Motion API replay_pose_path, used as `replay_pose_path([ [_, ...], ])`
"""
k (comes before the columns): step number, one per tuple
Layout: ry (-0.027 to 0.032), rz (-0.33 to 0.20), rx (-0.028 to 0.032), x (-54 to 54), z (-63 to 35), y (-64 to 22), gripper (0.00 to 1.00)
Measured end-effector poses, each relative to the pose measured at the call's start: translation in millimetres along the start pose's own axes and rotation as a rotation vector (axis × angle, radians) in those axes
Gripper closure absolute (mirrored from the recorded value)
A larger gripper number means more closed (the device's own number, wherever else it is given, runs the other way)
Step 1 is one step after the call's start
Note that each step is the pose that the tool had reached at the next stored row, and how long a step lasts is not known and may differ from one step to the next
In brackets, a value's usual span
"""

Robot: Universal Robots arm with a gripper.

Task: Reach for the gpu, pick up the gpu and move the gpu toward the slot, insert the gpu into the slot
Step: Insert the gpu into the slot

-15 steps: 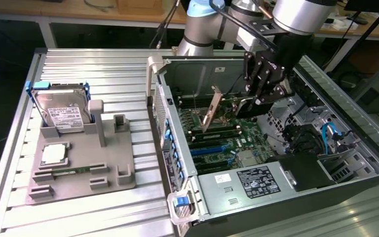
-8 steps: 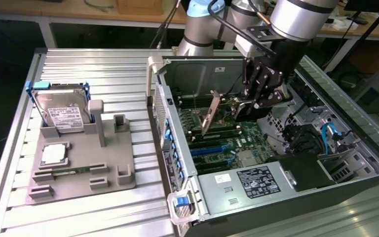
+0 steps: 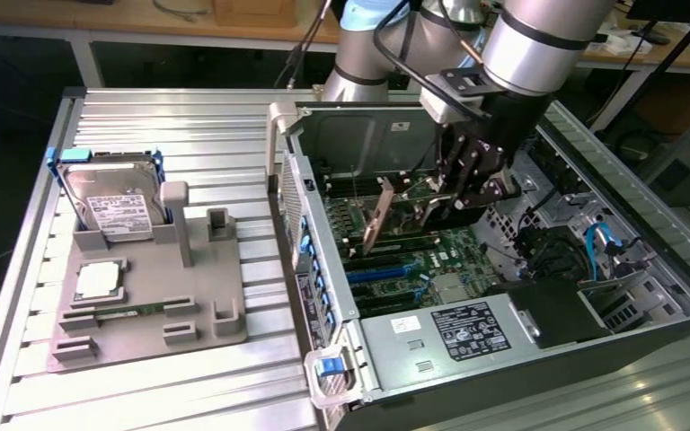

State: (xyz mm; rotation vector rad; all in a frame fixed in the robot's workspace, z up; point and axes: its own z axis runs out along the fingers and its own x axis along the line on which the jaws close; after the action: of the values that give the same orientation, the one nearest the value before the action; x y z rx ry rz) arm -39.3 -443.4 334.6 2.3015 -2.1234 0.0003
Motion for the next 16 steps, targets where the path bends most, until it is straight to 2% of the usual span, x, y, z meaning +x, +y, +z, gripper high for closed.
replay_pose_path([
  [3, 0.0003, 0.013, -0.0003, -0.1, 5.6, 0.6, 0.73],
  [8, 0.0045, 0.041, -0.0007, -0.1, 17.1, 1.1, 0.73],
  [10, 0.0108, 0.053, -0.0012, -0.1, 21.6, 1.1, 0.73],
  [16, 0.0116, 0.053, -0.0015, 0.5, 26.7, 1.7, 0.73],
])
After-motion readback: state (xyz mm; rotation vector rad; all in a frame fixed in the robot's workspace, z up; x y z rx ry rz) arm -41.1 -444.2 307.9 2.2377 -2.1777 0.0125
